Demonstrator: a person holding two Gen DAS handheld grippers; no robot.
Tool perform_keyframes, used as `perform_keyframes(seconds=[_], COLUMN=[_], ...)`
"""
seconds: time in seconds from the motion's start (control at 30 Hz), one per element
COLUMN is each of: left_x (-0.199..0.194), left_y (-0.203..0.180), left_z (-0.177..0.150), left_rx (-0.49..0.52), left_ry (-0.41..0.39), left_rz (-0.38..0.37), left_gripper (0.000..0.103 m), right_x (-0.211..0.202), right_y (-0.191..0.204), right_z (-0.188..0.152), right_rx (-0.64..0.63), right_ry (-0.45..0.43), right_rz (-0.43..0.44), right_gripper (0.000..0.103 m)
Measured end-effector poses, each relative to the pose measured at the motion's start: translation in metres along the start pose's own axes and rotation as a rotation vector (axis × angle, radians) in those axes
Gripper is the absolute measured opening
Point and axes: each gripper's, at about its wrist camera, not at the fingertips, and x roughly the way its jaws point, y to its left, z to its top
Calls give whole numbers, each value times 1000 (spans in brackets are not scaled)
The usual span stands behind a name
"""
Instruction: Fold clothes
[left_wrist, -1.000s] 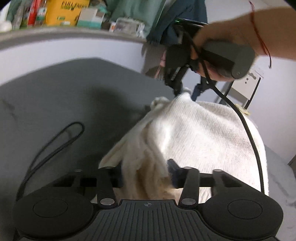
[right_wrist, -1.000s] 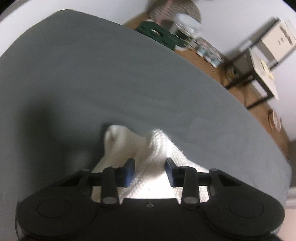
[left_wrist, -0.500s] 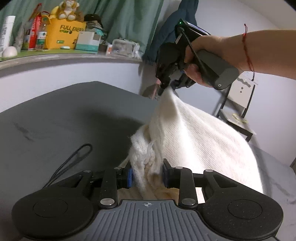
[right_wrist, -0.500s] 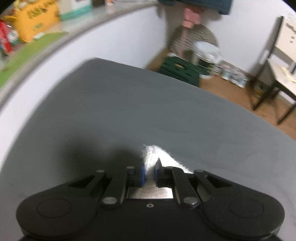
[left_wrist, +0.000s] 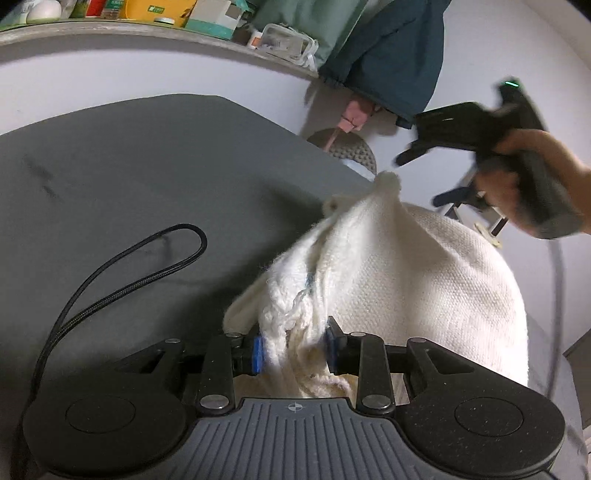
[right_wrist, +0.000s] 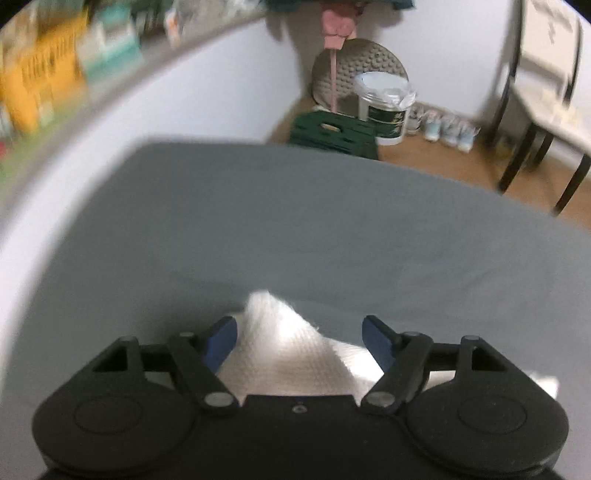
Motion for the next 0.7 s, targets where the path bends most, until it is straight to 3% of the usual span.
perform_keyframes(seconds=[0.03, 0.1, 0.2, 0.23, 0.33, 0.47, 0.57, 0.63, 0.7], left_x=[0, 2, 2, 1, -2, -8, -9, -10, -11], left_y=[-2, -4, -5, -5, -5, -3, 0, 2, 5], left_z=[1, 4, 8, 9, 14, 20, 21, 23, 26], left_rx=[9, 28, 48, 56, 72, 65, 57, 47, 47], left_ry=[-2, -7, -17, -19, -19, -11, -1, -1, 3], left_rz=[5, 15, 27, 31, 38, 22, 16, 8, 5], left_gripper=[31, 31, 31, 31, 31, 31, 31, 31, 31], right_x=[-7, -14, -17, -16, -11, 20, 51, 72, 89], right_y=[-11, -29, -41, -40, -26, 15, 33, 38, 45], right_z=[3, 6, 5, 4, 0, -5, -6, -4, -8], right_rx=[39, 42, -66, -107, -195, -369, -443, -400, -384], right_ry=[-2, 12, 41, 40, 17, 83, 119, 158, 182], right_rz=[31, 5, -64, -56, 6, -51, -97, -78, -103], right_gripper=[75, 75, 61, 56, 56, 56, 45, 13, 11])
